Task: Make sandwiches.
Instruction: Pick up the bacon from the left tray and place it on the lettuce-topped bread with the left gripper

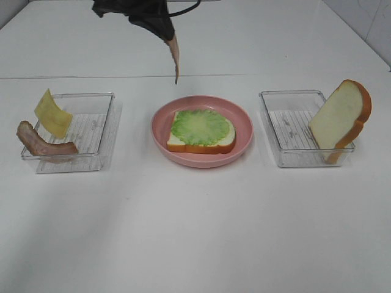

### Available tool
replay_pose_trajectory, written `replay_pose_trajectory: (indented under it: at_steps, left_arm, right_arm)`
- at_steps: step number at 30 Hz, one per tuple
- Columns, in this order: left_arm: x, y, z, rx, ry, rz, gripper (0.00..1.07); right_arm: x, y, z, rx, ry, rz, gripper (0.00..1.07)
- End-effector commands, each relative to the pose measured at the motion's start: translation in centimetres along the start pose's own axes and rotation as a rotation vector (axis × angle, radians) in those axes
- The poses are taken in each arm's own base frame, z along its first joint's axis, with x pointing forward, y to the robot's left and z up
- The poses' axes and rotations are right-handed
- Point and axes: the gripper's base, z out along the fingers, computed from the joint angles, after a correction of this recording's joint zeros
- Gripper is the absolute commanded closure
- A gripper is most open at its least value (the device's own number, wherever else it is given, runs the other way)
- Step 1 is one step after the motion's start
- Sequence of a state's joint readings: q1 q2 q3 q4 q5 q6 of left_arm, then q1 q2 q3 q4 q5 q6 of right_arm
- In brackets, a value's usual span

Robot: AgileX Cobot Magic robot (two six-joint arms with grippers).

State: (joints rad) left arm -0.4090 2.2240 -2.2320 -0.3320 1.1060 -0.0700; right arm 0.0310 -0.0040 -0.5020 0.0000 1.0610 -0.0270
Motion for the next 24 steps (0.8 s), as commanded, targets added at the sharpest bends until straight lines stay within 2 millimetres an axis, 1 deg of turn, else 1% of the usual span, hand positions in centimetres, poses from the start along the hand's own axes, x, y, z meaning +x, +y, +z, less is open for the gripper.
replay_pose_trajectory:
  at_steps: [1,2,3,4,5,6,8,9,10,11,14,15,16,17,19,24]
  left_arm:
    - [-0.1,-2.0,1.8,0.113,-0.048,0.03,1.07]
    - [0.0,-2.1,2.5,0.123,-0.047,0.023,1.07]
    - [0.0,-2.1,2.5,0.123,-0.047,0.023,1.07]
    - [0.2,-2.1,3.7,0.135,-0.043,0.01,1.07]
    - [0.4,-2.2,4.4,0.149,-0.035,-0.002,1.07]
    - [0.4,-2.2,4.4,0.149,-0.035,-0.002,1.07]
    - [1.1,-2.2,6.8,0.207,-0.001,-0.011,1.07]
    - [1.1,-2.2,6.8,0.207,-0.001,-0.011,1.07]
    - [1.3,-2.1,7.4,0.222,0.01,-0.015,1.07]
    - [1.8,-2.1,8.8,0.249,0.036,-0.027,1.07]
    - [2.0,-2.0,9.3,0.258,0.046,-0.035,1.07]
    - [2.6,-2.2,10.6,0.283,0.068,-0.044,1.07]
    - [2.8,-2.3,11.2,0.29,0.071,-0.038,1.07]
    - [2.8,-2.3,11.2,0.29,0.071,-0.038,1.07]
    - [3.4,-3.0,12.2,0.301,0.079,-0.033,1.07]
    - [3.5,-3.3,12.8,0.316,0.07,-0.045,1.07]
  right_arm:
    - [0.1,0.0,-0.2,0.001,-0.031,-0.009,0.23]
    - [0.1,0.0,-0.2,0.001,-0.031,-0.009,0.23]
    - [0.1,0.0,-0.2,0.001,-0.031,-0.009,0.23]
    - [0.1,0.0,-0.2,0.001,-0.031,-0.009,0.23]
    - [0.1,0.0,-0.2,0.001,-0.031,-0.009,0.23]
    - [0.1,0.0,-0.2,0.001,-0.031,-0.009,0.23]
    - [0.1,0.0,-0.2,0.001,-0.031,-0.009,0.23]
    - [0.1,0.0,-0.2,0.001,-0.031,-0.009,0.23]
    - [0.1,0.0,-0.2,0.001,-0.031,-0.009,0.23]
    - [0.1,0.0,-0.2,0.001,-0.031,-0.009,0.23]
    - [0.1,0.0,-0.2,0.001,-0.031,-0.009,0.23]
    - [0.1,0.0,-0.2,0.001,-0.031,-0.009,0.23]
    - [0.1,0.0,-0.2,0.001,-0.031,-0.009,0.23]
    - [0.1,0.0,-0.2,0.001,-0.031,-0.009,0.23]
    - [0.1,0.0,-0.2,0.001,-0.031,-0.009,0.23]
    - [0.1,0.0,-0.2,0.001,-0.031,-0.009,0.23]
